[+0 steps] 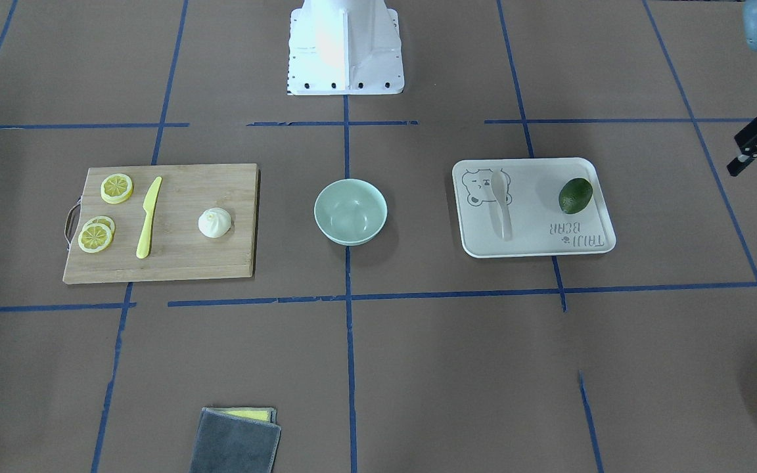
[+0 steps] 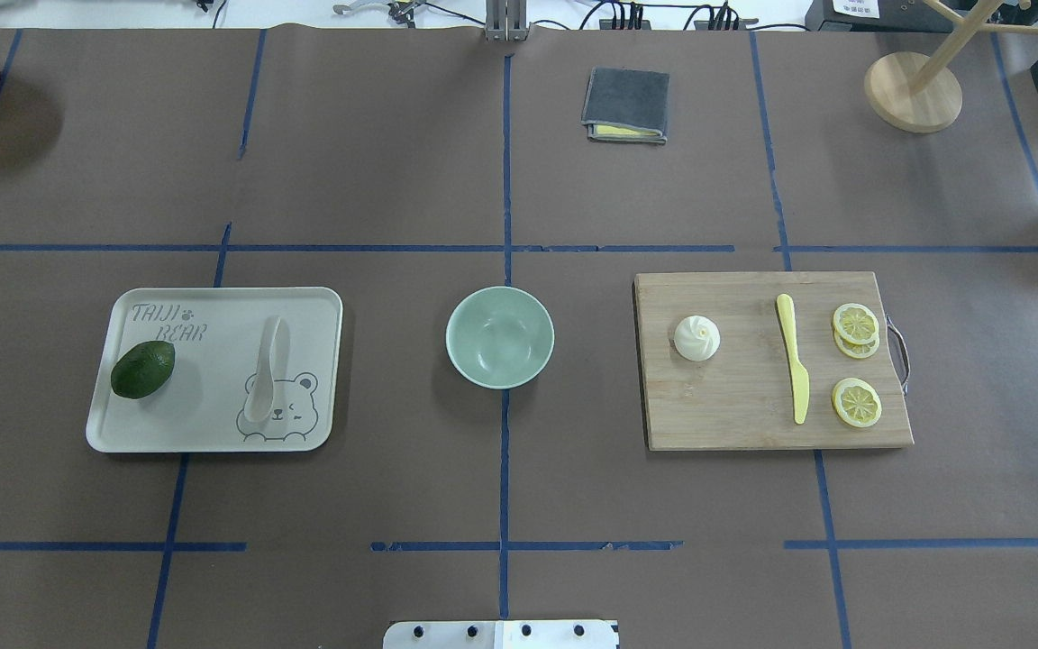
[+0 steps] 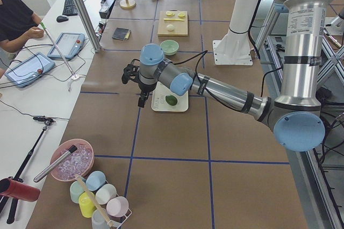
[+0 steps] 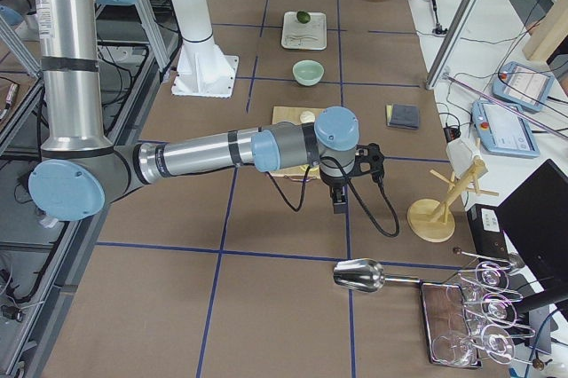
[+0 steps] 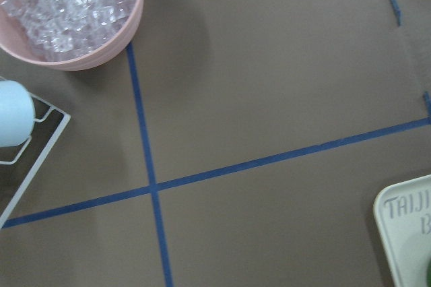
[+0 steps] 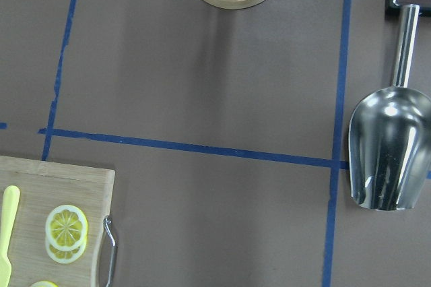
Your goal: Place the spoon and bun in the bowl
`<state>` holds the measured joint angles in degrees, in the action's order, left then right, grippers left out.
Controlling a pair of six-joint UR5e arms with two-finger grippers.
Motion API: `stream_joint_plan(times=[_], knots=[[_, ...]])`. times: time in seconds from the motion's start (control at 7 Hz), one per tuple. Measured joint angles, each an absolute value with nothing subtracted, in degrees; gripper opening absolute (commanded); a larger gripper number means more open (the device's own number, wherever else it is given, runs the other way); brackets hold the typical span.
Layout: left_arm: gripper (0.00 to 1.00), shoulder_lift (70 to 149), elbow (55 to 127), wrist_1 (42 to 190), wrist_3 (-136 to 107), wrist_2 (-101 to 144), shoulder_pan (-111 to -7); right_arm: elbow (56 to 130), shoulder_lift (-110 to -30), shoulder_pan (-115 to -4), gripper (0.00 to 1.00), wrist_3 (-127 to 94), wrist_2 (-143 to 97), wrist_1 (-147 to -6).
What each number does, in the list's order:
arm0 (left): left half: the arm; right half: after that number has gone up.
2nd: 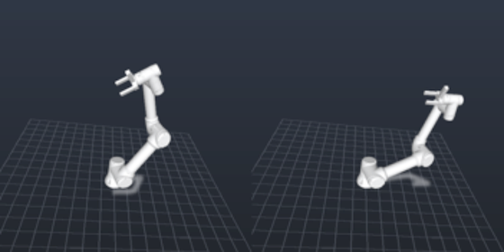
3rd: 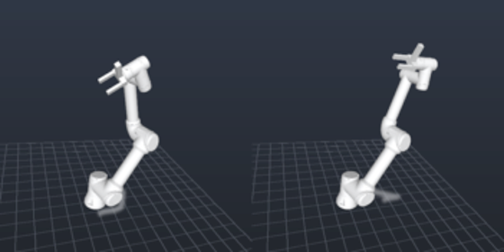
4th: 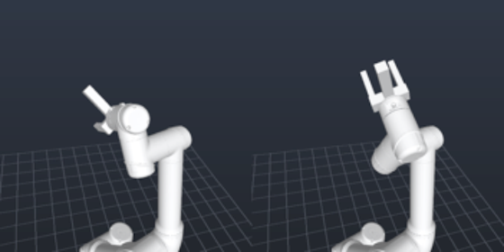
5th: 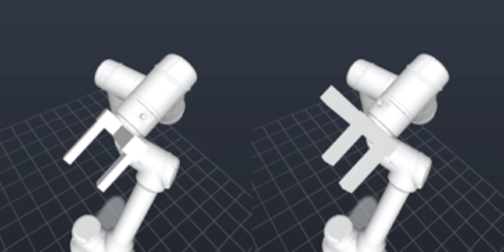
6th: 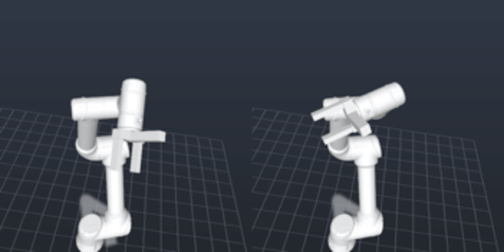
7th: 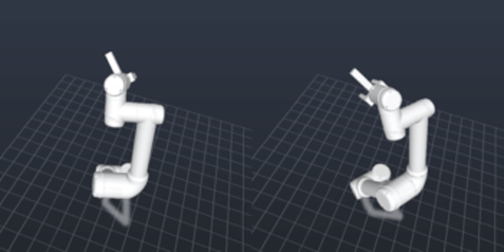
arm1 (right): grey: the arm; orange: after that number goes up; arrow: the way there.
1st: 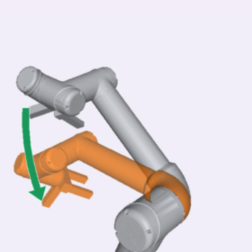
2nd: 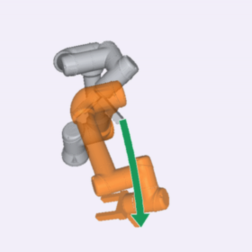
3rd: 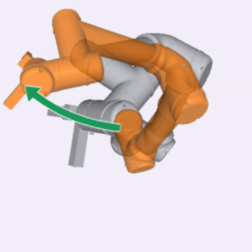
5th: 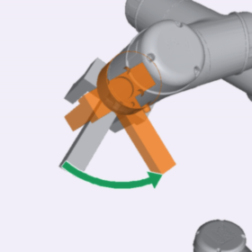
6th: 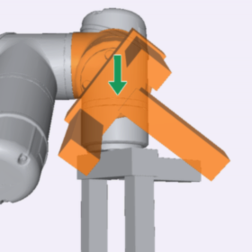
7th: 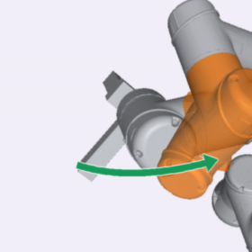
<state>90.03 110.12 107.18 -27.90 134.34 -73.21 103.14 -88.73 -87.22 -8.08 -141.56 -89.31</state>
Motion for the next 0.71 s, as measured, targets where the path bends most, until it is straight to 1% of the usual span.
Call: stream_joint_plan(times=[0.14,0.43,0.71], knots=[[0.98,90.53,110.81,111.31,-38.14,131.89,-66.84,104.86,-87.62,-84.17,1.00,-13.92,-141.14,-89.28],[0.97,94.92,110.18,115.45,-56.59,122.78,-53.74,108.19,-85.62,-79.18,1.00,-24.94,-138.60,-89.22],[0.95,101.63,105.78,115.82,-67.38,115.17,-44.20,110.65,-84.14,-74.99,1.00,-31.40,-136.45,-89.21]])
